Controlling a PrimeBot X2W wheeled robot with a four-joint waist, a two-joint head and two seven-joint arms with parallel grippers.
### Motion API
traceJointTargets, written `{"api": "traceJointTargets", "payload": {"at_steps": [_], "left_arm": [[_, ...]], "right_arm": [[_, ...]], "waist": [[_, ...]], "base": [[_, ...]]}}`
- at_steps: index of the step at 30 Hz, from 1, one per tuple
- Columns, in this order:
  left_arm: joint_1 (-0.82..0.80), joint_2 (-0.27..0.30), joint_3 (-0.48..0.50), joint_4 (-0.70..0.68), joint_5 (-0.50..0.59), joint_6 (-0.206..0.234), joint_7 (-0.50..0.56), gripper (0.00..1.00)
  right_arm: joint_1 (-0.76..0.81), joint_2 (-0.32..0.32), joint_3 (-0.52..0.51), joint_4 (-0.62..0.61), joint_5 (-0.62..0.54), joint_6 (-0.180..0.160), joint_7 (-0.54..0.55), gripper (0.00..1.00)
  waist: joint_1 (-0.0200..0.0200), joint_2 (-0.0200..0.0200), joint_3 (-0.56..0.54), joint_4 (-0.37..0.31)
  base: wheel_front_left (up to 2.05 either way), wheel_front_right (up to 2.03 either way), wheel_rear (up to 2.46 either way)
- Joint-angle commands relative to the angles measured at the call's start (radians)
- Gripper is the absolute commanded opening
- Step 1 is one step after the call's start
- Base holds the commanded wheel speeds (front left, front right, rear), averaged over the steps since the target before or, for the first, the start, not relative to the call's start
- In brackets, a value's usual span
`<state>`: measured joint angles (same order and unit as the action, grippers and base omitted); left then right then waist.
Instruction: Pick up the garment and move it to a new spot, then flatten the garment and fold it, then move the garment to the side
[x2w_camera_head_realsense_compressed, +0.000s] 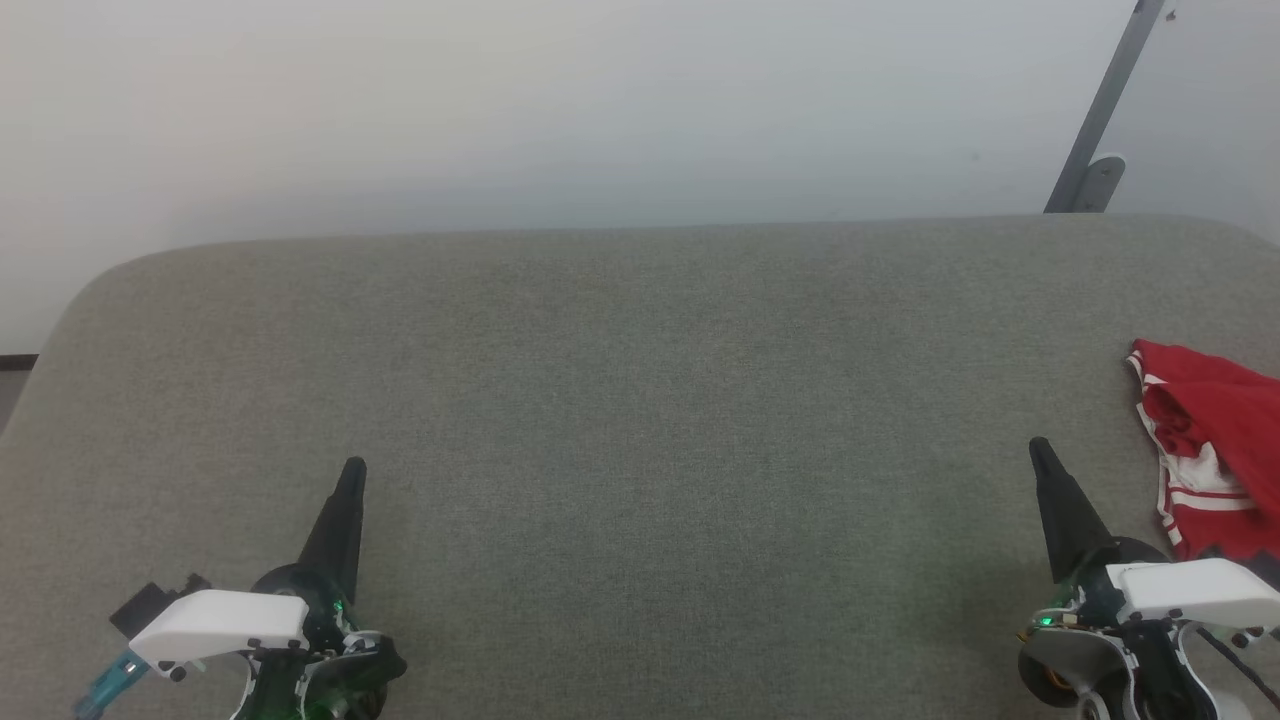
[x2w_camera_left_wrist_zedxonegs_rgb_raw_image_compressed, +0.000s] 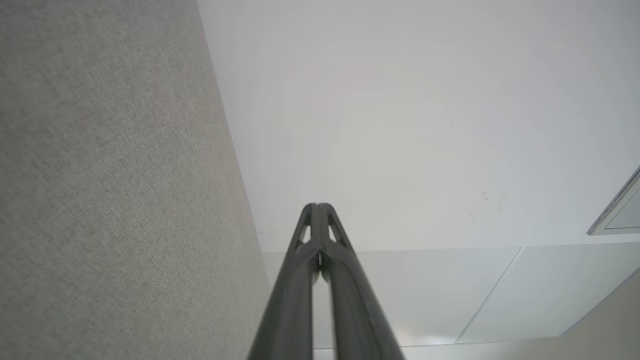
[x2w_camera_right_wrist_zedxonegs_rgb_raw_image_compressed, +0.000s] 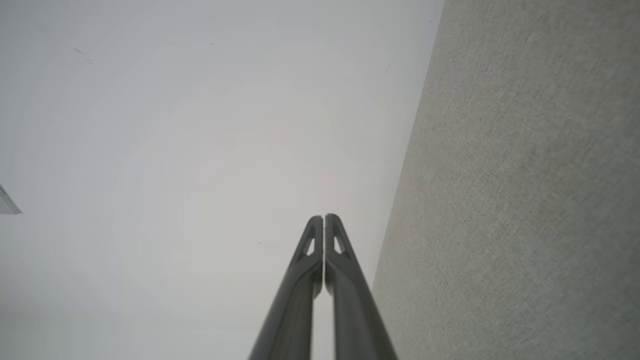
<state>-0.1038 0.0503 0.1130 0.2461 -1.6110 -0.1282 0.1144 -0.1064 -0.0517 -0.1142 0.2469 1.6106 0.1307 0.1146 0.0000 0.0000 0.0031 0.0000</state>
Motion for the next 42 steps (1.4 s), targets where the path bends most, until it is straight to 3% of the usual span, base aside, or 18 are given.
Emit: {"api": "traceJointTargets", "payload": {"at_steps": [1,42], "left_arm": [[-0.011,-0.003,0.003,0.000,-0.003,-0.005,0.003,0.00],[-0.011,-0.003,0.003,0.000,-0.004,-0.005,0.003,0.00]], "right_arm": [[-0.005,0.004,-0.001,-0.005,0.004,0.000,0.003,0.00],[-0.005,0.004,-0.001,-0.004,0.004,0.000,0.002,0.00]], "waist": [[0.0000,0.0000,0.000,0.000],[0.0000,0.0000,0.000,0.000]], "base": [[0.00,0.00,0.00],[0.00,0.00,0.00]]}}
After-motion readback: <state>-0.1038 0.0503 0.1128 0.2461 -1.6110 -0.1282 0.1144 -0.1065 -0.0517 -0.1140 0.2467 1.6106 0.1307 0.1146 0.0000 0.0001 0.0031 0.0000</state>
